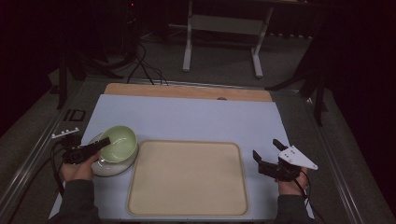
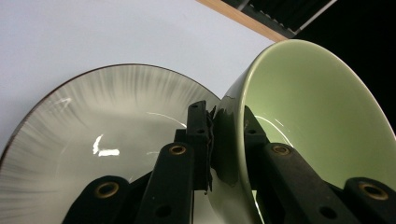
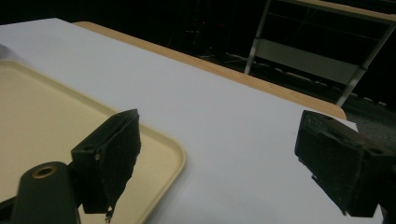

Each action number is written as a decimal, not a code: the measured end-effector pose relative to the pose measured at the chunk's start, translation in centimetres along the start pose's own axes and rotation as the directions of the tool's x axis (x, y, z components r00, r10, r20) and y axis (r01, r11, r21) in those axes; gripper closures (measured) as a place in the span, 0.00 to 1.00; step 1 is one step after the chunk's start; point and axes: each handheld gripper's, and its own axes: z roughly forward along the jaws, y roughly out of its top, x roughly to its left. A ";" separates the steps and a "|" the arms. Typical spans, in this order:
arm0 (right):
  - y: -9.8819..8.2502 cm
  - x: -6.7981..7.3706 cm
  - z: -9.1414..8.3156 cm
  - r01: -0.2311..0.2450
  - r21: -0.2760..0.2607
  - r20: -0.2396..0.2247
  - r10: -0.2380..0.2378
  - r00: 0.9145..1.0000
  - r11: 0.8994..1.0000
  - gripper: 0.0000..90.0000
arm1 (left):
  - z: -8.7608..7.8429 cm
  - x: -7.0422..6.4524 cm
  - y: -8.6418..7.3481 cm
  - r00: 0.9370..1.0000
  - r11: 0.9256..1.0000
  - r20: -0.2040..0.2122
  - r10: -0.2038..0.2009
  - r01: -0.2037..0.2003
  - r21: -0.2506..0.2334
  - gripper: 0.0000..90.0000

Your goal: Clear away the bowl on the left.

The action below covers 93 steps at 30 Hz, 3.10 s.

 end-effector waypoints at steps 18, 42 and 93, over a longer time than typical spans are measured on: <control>0.0 0.0 0.0 0.001 0.000 -0.001 -0.001 1.000 1.000 0.15 | 0.6 -1.0 -0.3 1.000 1.000 0.016 0.019 -0.019 0.023 0.89; 0.0 0.0 0.0 0.001 -0.001 0.000 -0.001 1.000 1.000 0.15 | 1.2 -3.4 -0.6 0.997 0.998 0.059 0.049 -0.051 0.037 0.89; 0.0 0.0 0.0 0.002 -0.002 -0.001 -0.002 1.000 1.000 0.15 | 3.5 -6.7 -1.6 0.986 0.989 0.129 0.103 -0.115 0.095 0.89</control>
